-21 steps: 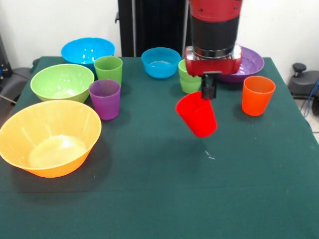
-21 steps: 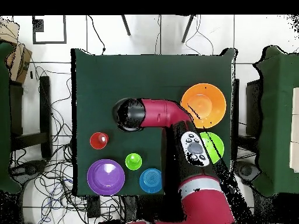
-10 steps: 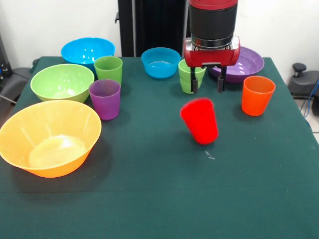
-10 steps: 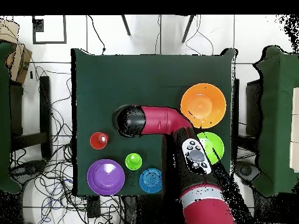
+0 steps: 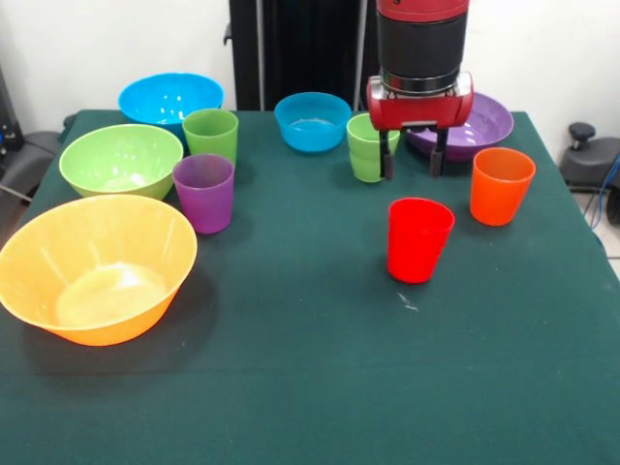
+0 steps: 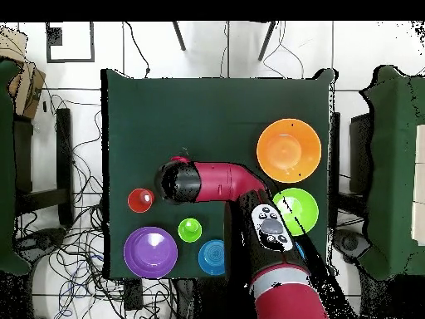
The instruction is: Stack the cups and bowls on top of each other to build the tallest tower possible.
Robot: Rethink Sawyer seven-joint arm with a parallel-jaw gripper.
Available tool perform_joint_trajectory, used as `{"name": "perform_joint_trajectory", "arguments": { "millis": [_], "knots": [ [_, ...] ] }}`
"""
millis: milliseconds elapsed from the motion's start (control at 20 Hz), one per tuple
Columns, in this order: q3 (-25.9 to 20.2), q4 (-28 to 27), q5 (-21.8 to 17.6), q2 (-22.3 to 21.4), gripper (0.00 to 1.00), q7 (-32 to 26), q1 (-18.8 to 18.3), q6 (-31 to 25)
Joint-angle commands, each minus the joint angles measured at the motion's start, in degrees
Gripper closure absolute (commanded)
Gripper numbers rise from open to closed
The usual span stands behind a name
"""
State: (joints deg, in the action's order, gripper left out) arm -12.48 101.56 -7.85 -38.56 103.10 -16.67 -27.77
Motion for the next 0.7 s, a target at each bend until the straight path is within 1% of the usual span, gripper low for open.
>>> {"name": "perform_joint_trajectory", "arguments": {
  "millis": [50,300,450,550,700],
  "knots": [
    [-4.9,3.7,0.2,-1.3,0.0,4.7,1.2,2.9],
    [-4.9,4.0,0.4,-2.2,0.0,4.0,0.6,2.0],
    [-5.0,3.6,0.4,-1.9,0.0,3.5,0.2,1.7],
    [-5.1,2.1,0.3,-0.7,0.0,2.9,0.3,1.0],
    [-5.5,-1.6,0.1,1.0,0.0,0.6,-0.3,-2.0]
  ]
}}
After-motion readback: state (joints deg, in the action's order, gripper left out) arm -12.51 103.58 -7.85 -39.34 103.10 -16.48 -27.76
